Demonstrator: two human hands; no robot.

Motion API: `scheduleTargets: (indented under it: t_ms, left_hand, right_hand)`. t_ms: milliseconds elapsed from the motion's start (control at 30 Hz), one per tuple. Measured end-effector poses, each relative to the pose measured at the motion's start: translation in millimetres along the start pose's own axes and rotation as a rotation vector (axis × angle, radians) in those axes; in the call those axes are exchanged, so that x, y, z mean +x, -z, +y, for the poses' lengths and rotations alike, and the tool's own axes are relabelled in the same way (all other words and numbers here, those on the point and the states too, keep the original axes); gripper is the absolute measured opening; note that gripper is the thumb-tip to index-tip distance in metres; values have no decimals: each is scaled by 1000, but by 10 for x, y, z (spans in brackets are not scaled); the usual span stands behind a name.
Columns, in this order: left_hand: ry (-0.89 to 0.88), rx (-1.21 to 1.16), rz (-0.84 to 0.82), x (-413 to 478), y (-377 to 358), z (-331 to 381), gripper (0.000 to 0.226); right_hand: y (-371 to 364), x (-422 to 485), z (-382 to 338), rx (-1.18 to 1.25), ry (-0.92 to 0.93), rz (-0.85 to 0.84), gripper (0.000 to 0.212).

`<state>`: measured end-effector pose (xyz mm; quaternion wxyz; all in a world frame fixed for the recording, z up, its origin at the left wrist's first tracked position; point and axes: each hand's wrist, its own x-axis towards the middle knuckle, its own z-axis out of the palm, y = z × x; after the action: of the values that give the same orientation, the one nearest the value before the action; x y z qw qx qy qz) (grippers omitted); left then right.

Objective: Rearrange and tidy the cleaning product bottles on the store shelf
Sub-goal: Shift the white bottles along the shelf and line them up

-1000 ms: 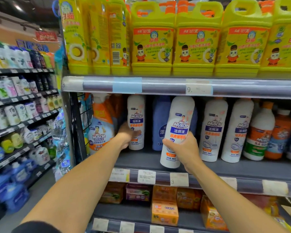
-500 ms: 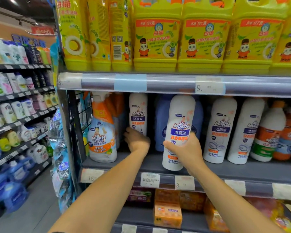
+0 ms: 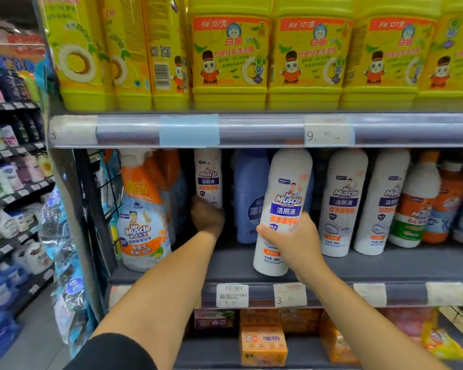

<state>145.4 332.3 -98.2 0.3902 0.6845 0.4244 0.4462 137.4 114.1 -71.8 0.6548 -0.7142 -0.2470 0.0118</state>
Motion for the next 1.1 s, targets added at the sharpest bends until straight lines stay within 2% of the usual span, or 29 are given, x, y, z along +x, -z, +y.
scheduleTargets:
  t_ms: [267,400,500,567,633,733,833,900,1000,1100]
  left_hand:
    - [-2,21,-52,102,-55,-8,61]
    - [77,-1,-95,64,-41,-9,63]
    - [213,7,-198,-32,14,36,74]
    - [223,107,-314,-139,128,98,74]
    - [137,287,-455,-286,376,161,64]
    - [-184,508,-587,-565,880,126,44]
    - [-530,638,-555,-880,1359,-29,41]
    - [-706,781,-517,-1034,1556,-161,51]
    - [-772,843,-580,-1116,1679,-423,71]
    - [-811,825,-506,-1129,1686,-605,78]
  right_hand:
    - [22,-90,19,-32,25,-44,56]
    - [-4,-100,7,-44,29,-63,56]
    - [-11,-90,20,-44,22,-71,56]
    - [-39,-75,26,-44,23,-69,57]
    - [-92,-64,15,-42,30,-73,57]
    - [-200,-63,-22,-51,55,-94,58]
    - [-343,-71,-59,-60,86,-121,57]
    - [-462,-64,-93,-65,105,-151,53]
    - [-681,-36,-134,-76,144,-179,51]
    - [-927,5,-131,-83,171,-149,56]
